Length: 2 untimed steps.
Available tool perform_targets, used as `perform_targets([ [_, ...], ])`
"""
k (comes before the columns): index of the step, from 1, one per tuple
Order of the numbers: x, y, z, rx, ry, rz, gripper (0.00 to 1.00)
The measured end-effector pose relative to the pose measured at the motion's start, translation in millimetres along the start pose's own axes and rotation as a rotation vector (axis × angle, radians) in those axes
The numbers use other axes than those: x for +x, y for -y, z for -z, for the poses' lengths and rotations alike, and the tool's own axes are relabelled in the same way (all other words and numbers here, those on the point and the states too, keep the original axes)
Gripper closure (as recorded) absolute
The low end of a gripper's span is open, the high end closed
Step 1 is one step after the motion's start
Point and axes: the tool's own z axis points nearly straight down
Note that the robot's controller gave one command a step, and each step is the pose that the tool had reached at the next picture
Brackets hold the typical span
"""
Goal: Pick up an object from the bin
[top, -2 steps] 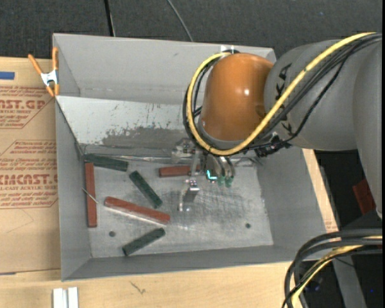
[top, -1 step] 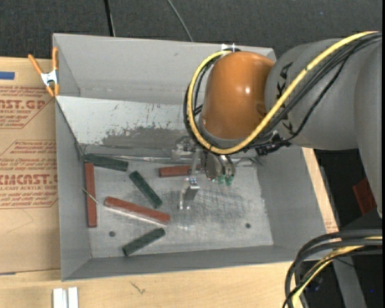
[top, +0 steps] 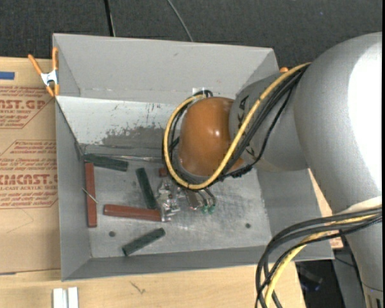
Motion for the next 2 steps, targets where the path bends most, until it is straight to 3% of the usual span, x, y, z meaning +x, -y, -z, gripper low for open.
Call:
perform_targets([
  [1,-6.3,-0.8,-0.8,-0.003,0.035,-0.003,0.0],
  [2,-5.7,-0.9,-1.1,-0.004,0.032,-0.002,0.0],
])
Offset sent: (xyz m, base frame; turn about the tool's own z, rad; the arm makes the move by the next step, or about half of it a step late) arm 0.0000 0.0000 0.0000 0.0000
